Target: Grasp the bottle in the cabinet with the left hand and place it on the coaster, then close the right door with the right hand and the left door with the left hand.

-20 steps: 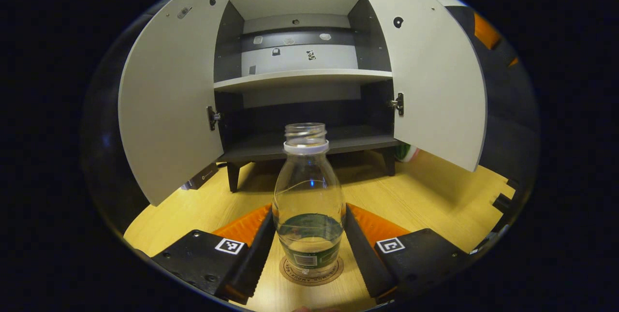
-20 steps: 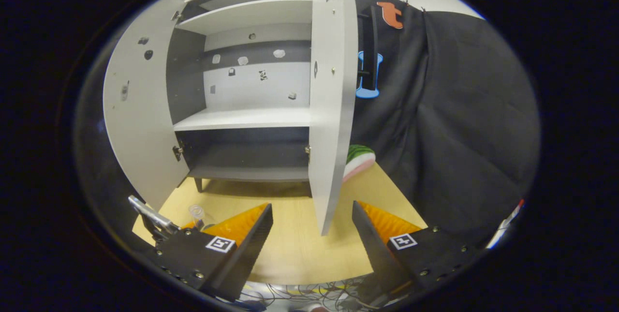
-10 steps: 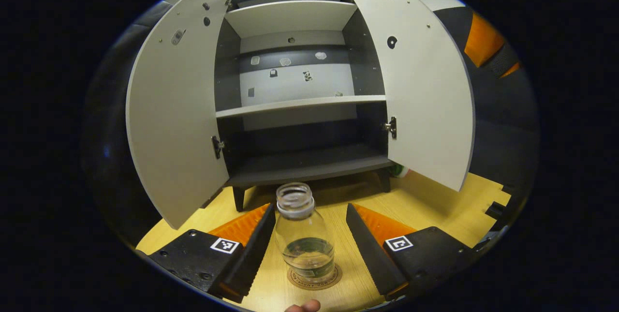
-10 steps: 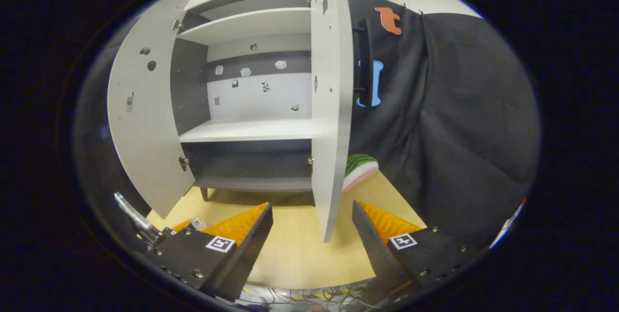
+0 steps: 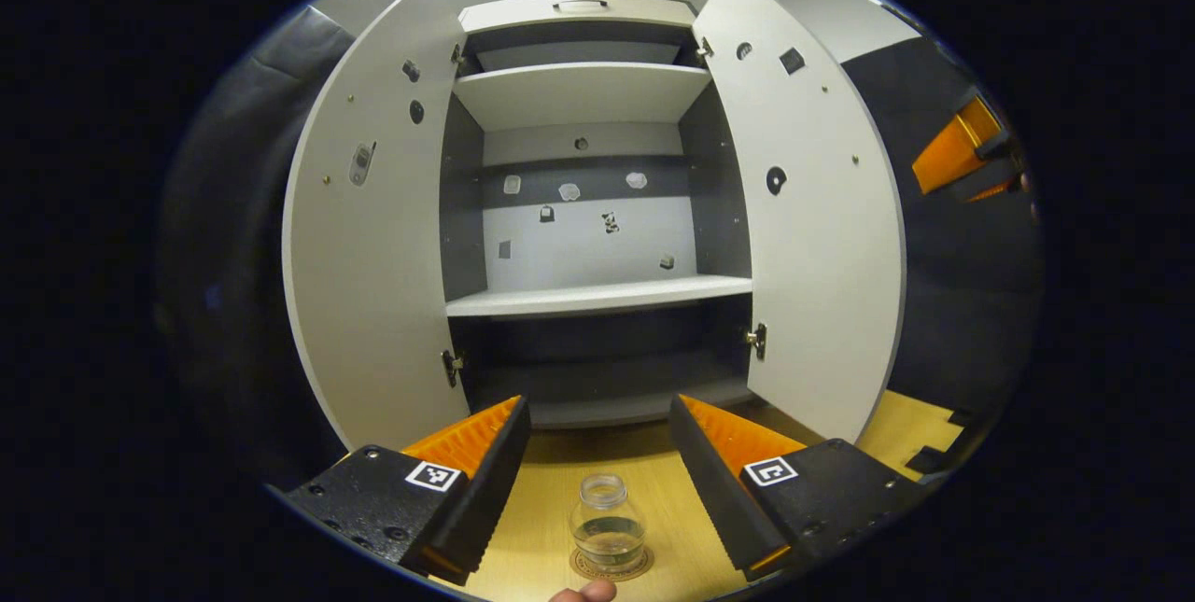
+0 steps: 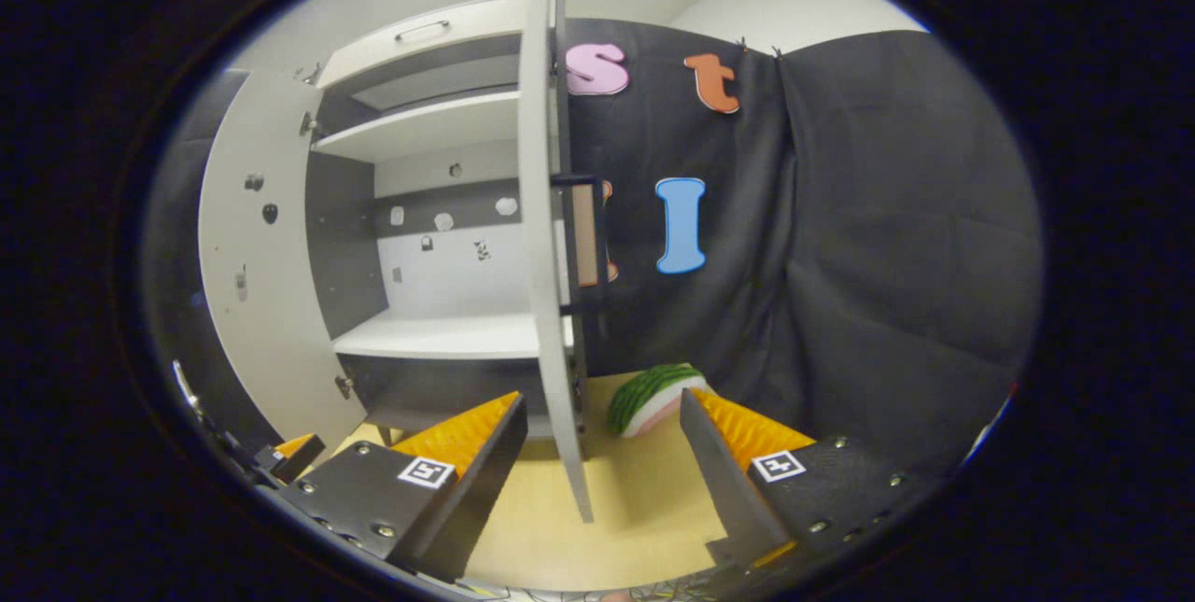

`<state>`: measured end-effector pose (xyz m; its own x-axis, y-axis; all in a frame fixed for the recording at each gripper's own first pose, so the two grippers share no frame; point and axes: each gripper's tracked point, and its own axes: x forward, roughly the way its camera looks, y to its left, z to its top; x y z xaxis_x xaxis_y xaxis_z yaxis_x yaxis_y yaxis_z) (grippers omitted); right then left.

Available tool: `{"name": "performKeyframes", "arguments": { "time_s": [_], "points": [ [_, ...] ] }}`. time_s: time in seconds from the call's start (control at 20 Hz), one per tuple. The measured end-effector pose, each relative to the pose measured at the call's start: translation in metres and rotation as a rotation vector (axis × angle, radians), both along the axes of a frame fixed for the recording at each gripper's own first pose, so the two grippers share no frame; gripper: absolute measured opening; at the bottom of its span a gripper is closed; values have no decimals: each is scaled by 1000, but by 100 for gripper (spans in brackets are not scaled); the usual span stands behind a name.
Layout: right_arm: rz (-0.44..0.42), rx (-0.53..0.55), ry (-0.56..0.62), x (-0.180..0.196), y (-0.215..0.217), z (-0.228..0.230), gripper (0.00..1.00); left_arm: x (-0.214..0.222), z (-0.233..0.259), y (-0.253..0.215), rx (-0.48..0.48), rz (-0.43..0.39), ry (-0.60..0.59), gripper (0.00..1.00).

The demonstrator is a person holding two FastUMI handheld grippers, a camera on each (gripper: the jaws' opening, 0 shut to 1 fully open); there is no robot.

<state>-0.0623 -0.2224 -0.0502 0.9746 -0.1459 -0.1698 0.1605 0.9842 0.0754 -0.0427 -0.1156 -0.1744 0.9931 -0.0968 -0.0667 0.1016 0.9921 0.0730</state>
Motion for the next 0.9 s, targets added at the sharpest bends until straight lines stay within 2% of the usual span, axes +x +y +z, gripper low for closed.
{"name": "performKeyframes", "arguments": {
  "time_s": [0.05,0.2,0.25,0.35,0.4,0.5,0.9],
  "points": [
    [5,5,-19,8,-6,7,100,2,11,1,-6,4,-6,94],
    [23,24,-44,30,-20,18,100,4,40,14,-1,35,-33,95],
    [29,30,-47,37,-23,19,100,4,48,18,-5,45,-39,98],
    [43,46,-51,46,-27,20,100,2,59,28,-13,65,-38,94],
    [51,52,-56,49,-26,19,100,2,64,32,-22,72,-35,97],
    [68,58,-57,53,-25,20,100,-2,71,40,-30,88,-33,94],
    [142,13,-60,59,0,25,98,-15,76,64,-33,115,-13,94]
  ]
}}
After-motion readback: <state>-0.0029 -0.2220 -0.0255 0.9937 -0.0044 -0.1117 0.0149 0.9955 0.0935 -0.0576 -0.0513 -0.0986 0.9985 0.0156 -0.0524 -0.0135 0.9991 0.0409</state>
